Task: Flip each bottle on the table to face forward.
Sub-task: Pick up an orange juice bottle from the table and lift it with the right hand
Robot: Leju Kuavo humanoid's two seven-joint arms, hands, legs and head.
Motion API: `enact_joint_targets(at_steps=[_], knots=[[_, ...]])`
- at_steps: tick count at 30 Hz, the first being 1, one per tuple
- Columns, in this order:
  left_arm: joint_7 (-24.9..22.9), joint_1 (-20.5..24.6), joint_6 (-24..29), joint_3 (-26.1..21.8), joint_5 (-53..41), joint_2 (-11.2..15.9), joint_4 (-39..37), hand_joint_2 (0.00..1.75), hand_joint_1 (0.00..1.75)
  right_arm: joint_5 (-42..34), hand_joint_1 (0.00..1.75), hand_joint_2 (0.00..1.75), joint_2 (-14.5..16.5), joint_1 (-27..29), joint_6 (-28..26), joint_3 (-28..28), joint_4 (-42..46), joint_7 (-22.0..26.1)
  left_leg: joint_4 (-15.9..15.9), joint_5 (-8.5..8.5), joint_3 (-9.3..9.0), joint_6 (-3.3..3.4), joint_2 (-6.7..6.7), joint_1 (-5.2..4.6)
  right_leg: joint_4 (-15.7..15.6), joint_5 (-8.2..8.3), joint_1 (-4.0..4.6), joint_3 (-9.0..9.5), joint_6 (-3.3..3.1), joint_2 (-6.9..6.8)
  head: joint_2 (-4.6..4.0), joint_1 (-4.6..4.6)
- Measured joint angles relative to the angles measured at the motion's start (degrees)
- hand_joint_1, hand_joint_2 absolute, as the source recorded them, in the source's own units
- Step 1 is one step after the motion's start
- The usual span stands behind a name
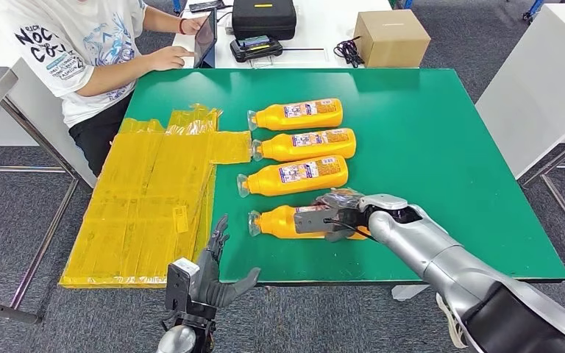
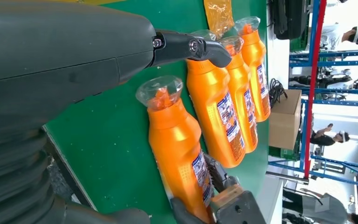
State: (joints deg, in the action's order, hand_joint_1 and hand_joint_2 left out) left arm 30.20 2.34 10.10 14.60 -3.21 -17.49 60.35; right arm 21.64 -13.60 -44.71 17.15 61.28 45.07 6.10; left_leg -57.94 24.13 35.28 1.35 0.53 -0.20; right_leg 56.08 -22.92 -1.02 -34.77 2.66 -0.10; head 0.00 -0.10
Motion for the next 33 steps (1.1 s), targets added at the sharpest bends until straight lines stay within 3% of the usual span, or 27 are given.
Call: enact_joint_targets(at_steps=[4,9,14,19,29,33], knots=[[0.3,-0.3,0.6,-0.1,0.3,0.0,0.2,1.75,0.0,-1.2,1.75,1.75,-0.4,6.1,-12.6,-4.5,3.8,1.1,0.0,0.01,0.05,0.01,0.07,0.0,0.0,0.01,0.0,0.0,0.02,-0.04,0.0,0.02],[0.3,-1.0,1.2,-0.3,0.3,0.0,0.9,1.75,0.0,2.0,1.75,1.75,0.0,13.8,-18.6,-11.6,10.9,3.2,0.0,0.05,0.1,0.03,0.09,0.03,0.0,-0.02,0.03,-0.04,0.02,-0.06,0.0,0.01],[0.4,-2.4,1.9,-0.4,0.1,0.0,2.5,1.75,0.0,5.7,1.75,1.75,3.9,25.1,-25.6,-22.8,23.6,8.0,0.0,0.07,0.2,0.01,0.11,0.08,0.0,-0.05,0.05,-0.12,0.0,-0.09,0.0,-0.01],[0.5,-3.0,2.4,-0.5,-0.2,0.0,3.4,1.75,0.0,6.3,1.75,1.75,7.9,31.6,-28.6,-30.5,32.7,11.2,0.0,0.08,0.2,0.0,0.1,0.07,0.0,-0.06,0.04,-0.14,-0.01,-0.08,0.0,0.01],[1.8,-3.5,5.3,-0.8,4.5,0.0,5.7,1.75,0.0,2.9,1.75,1.75,13.8,40.4,-34.1,-39.1,44.8,19.9,0.0,0.07,0.18,0.02,0.08,-0.02,0.0,-0.04,-0.01,-0.14,0.01,-0.08,0.0,0.0],[0.0,-3.7,1.6,-1.2,10.5,-0.1,8.2,1.75,0.0,4.7,1.75,1.75,15.5,42.8,-38.0,-41.6,46.2,22.8,0.0,0.08,0.18,0.01,0.07,-0.02,0.0,-0.05,-0.01,-0.14,0.01,-0.08,0.0,0.01]])
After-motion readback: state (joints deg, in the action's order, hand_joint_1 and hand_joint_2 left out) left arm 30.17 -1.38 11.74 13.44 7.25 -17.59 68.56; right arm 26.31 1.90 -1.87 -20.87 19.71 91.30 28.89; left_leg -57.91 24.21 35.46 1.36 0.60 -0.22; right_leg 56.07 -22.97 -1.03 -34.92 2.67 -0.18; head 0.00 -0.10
